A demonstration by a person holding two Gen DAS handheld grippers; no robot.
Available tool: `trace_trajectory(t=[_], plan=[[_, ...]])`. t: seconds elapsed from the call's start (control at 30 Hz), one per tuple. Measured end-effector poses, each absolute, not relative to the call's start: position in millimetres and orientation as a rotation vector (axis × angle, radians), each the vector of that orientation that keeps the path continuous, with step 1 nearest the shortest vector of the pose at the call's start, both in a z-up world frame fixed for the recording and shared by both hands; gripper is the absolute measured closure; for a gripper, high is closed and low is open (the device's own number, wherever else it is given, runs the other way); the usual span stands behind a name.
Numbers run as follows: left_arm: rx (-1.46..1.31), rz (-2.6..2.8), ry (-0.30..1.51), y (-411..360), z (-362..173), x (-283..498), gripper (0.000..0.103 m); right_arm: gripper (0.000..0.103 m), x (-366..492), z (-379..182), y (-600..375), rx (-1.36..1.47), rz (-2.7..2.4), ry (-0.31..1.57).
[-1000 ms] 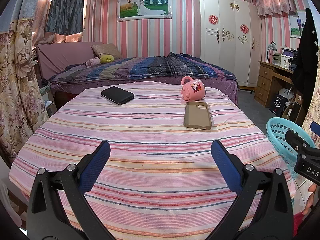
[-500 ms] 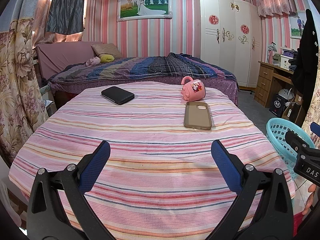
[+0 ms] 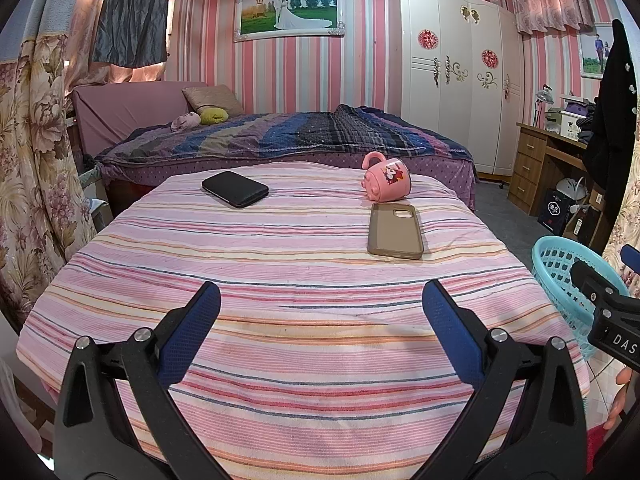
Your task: Collect trash
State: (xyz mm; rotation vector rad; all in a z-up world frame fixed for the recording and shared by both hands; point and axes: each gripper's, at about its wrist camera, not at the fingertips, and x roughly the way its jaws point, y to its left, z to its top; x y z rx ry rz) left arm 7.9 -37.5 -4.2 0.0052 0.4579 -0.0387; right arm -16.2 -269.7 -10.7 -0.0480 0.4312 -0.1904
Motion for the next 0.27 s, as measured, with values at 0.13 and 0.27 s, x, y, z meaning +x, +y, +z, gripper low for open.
trace_trajectory(t=[0.13, 0.27], plan=[[0.002, -0.046, 0.469, -37.8, -6.7, 8.3, 0.006, 0.005, -16.4, -9.4, -271.3, -0.049, -0.19, 0.431], [0.004, -0.043, 0.466, -38.6, -7.2, 7.9, 0.005, 0.005, -16.3, -9.8, -270.6, -0.047, -0.192, 0.432]])
